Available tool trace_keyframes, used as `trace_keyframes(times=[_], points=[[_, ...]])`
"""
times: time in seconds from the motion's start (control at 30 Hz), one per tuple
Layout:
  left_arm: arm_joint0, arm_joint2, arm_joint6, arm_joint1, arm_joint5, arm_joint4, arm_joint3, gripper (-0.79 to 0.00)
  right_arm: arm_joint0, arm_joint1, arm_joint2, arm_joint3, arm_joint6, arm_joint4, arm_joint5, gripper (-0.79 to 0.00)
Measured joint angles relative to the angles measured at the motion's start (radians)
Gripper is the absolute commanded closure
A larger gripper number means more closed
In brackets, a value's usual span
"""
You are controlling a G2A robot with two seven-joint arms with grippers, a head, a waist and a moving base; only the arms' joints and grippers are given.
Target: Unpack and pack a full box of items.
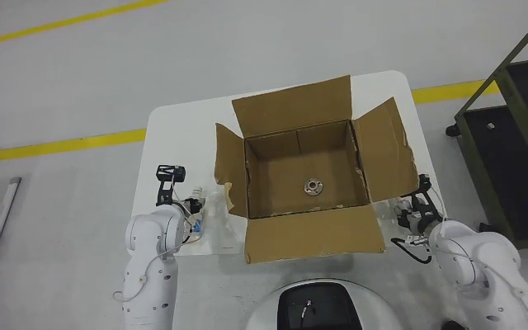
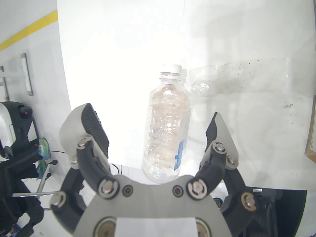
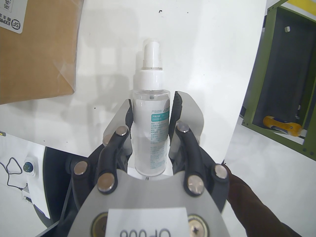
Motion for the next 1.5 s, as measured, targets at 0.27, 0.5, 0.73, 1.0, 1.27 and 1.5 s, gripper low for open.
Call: trace_keyframes(times=[0.27,0.5,0.73,1.0,1.27,1.5], points=[[0.0,0.0,0.0,0.0,0.0,0.0,0.0,-0.785,0.004,0.003,0.018,-0.029,0.007,0.026,0.011,-0.542],[0.0,0.0,0.0,0.0,0.0,0.0,0.0,-0.785,-0.025,0.005,0.134,-0.163,-0.043,0.041,0.111,-0.345],[0.0,0.0,0.0,0.0,0.0,0.0,0.0,-0.785,-0.038,-0.006,0.229,-0.332,-0.319,0.197,0.233,0.0],[0.0,0.0,0.0,0.0,0.0,0.0,0.0,-0.785,0.118,0.001,0.06,-0.39,-0.354,0.148,0.115,0.0],[0.0,0.0,0.0,0.0,0.0,0.0,0.0,-0.785,0.261,-0.017,-0.271,-0.209,-0.319,-0.033,0.143,0.0],[0.0,0.0,0.0,0.0,0.0,0.0,0.0,-0.785,0.379,-0.036,-0.425,-0.033,-0.205,-0.041,0.136,0.0]])
